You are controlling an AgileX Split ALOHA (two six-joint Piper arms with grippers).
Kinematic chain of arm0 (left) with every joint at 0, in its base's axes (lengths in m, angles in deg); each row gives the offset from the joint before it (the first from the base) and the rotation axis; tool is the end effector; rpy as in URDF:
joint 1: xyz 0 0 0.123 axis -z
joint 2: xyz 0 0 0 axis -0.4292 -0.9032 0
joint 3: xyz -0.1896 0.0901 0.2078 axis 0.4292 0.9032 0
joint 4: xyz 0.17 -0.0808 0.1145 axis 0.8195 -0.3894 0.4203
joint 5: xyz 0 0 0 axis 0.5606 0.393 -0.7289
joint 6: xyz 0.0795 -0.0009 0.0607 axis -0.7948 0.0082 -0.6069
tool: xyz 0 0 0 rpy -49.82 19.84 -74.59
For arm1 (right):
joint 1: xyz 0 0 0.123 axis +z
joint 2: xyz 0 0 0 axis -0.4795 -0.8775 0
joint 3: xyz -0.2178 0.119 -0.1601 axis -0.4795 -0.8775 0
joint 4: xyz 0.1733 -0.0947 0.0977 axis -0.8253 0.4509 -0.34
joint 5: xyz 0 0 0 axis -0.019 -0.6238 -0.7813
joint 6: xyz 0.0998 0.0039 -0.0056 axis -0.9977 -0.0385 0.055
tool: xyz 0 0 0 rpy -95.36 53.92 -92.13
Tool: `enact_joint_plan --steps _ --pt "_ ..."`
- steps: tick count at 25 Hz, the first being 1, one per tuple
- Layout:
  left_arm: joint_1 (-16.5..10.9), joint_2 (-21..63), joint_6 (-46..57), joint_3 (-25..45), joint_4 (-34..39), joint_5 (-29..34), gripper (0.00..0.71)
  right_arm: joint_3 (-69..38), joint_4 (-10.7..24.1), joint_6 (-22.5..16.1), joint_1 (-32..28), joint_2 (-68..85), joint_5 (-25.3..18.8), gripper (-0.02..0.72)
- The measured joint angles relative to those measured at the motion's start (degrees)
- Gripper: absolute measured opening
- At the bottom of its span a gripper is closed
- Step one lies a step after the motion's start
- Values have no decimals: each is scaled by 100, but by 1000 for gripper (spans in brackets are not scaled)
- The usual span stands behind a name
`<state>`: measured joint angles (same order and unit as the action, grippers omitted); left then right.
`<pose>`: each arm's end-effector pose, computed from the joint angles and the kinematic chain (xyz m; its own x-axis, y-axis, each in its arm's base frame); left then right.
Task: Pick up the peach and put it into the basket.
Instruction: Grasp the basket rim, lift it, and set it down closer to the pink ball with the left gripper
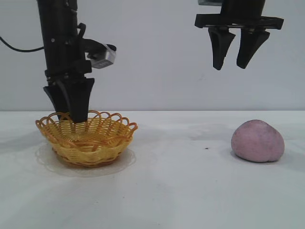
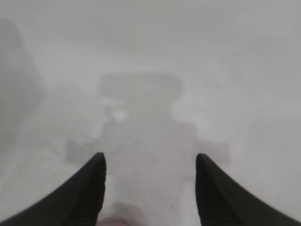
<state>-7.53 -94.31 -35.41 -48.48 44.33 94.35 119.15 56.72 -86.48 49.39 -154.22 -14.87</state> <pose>0.4096 -0.1479 0.1626 -0.6195 0.7813 -0.0755 0.7831 0.6085 -0.1285 0.3826 0.1440 0.2487 -0.8597 -0.3497 -0.3723 -0.3710 0.9285 -0.0154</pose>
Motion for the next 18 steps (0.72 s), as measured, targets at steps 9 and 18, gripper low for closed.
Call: enact_joint_plan --steps 9,18 --pt "57 -119 381 -62 274 66 69 0 0 0 0 0 0 419" --pt "57 92 2863 -430 186 70 0 0 0 0 0 0 -1 419"
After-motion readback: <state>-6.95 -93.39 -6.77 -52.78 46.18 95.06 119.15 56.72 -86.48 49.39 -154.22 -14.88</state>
